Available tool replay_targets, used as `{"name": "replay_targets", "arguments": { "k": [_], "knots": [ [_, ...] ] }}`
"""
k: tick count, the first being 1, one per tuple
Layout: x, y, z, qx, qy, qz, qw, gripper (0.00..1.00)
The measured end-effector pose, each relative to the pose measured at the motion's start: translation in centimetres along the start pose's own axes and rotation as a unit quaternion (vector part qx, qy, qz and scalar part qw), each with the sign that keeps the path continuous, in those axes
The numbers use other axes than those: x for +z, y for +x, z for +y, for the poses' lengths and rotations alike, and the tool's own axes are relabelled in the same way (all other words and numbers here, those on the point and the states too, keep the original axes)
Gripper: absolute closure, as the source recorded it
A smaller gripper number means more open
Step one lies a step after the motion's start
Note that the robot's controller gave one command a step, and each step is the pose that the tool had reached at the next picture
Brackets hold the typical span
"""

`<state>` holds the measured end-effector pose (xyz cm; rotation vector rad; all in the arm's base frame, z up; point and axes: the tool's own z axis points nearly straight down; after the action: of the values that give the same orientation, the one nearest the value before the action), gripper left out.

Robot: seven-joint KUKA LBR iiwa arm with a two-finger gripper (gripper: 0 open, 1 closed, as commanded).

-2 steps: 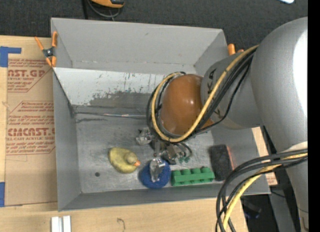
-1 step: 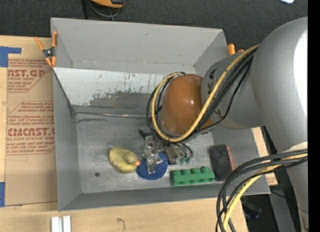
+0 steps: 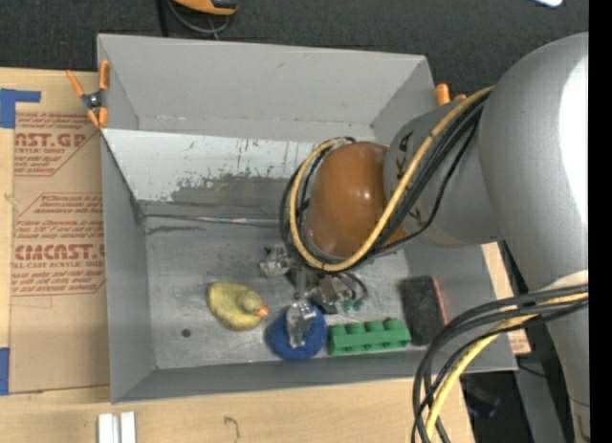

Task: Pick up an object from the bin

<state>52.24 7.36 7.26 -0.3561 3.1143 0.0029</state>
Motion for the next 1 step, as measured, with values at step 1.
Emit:
{"name": "replay_targets", "arguments": {
  "k": [1],
  "knots": [
    [-0.15,0.22,0.03,-0.001,0.000,0.0078,1.0000,1.00]
  ]
}}
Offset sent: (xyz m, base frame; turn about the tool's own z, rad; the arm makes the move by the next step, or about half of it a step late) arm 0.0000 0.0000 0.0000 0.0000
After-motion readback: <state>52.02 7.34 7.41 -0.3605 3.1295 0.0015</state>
